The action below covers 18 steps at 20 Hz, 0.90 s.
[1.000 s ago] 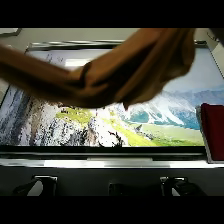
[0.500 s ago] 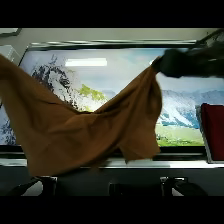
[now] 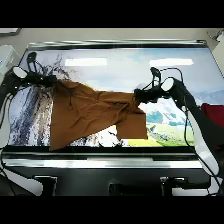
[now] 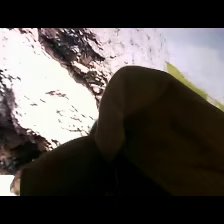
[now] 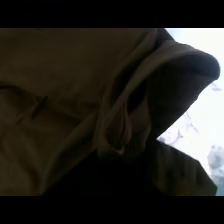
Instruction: Fold the clothes and pants, and hang the long-sleeved shirts on hangers.
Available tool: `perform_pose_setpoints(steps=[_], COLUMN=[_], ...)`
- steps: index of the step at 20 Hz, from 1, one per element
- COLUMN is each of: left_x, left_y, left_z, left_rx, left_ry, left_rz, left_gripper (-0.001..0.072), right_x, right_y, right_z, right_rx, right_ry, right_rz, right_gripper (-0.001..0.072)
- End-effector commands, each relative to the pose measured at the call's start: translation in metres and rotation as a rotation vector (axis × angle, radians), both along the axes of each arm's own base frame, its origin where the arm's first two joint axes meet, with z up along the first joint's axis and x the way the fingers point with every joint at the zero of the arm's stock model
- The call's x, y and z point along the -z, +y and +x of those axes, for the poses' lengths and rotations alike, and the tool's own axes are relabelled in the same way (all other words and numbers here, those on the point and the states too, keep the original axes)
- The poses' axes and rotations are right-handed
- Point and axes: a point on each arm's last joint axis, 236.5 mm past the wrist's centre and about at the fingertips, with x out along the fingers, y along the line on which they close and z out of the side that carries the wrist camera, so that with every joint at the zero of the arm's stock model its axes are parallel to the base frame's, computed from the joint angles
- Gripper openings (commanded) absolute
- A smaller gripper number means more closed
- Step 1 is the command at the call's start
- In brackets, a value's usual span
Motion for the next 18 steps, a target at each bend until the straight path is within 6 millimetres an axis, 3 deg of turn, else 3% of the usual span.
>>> perform_pose_setpoints(steps=[1, 3, 4, 5, 6, 7, 9, 11, 13, 16, 18], left_x=[0.036, 0.025, 0.014, 0.001, -0.015, -0.032, -0.066, -0.094, -0.114, -0.122, -0.12], left_y=[-0.01, -0.008, -0.004, 0.001, 0.008, 0.016, 0.03, 0.039, 0.04, 0.037, 0.033], left_z=[0.011, 0.008, 0.004, 0.001, -0.002, -0.005, -0.016, -0.035, -0.06, -0.098, -0.12], left_rx=[0.01, 0.005, 0.006, -0.002, -0.016, -0.035, -0.088, -0.106, -0.088, -0.069, -0.069], left_ry=[0.035, 0.06, 0.077, 0.092, 0.1, 0.105, 0.116, 0.124, 0.158, 0.232, 0.267], left_rz=[-0.002, -0.022, -0.033, -0.045, -0.058, -0.071, -0.1, -0.106, -0.096, -0.078, -0.081], left_gripper=[0.0023, 0.0196, 0.0399, 0.0548, 0.0559, 0.056, 0.056, 0.056, 0.056, 0.056, 0.056], right_x=[0.018, 0.012, 0.006, -0.003, -0.016, -0.03, -0.059, -0.072, -0.06, -0.029, 0.0], right_y=[-0.009, -0.009, -0.009, -0.011, -0.016, -0.027, -0.063, -0.112, -0.137, -0.133, -0.125], right_z=[0.031, 0.035, 0.035, 0.036, 0.038, 0.041, 0.042, 0.033, 0.007, -0.035, -0.051], right_rx=[0.097, 0.125, 0.122, 0.13, 0.149, 0.174, 0.279, 0.344, 0.2, -0.107, -0.132], right_ry=[-0.076, -0.085, -0.092, -0.107, -0.131, -0.158, -0.16, -0.108, -0.038, 0.056, 0.122], right_rz=[0.002, 0.015, 0.016, 0.016, 0.002, -0.025, -0.046, -0.054, -0.085, -0.108, -0.074], right_gripper=[0.0036, 0.0038, 0.0088, 0.0203, 0.0337, 0.0407, 0.0429, 0.0486, 0.0486, 0.0485, 0.0486])
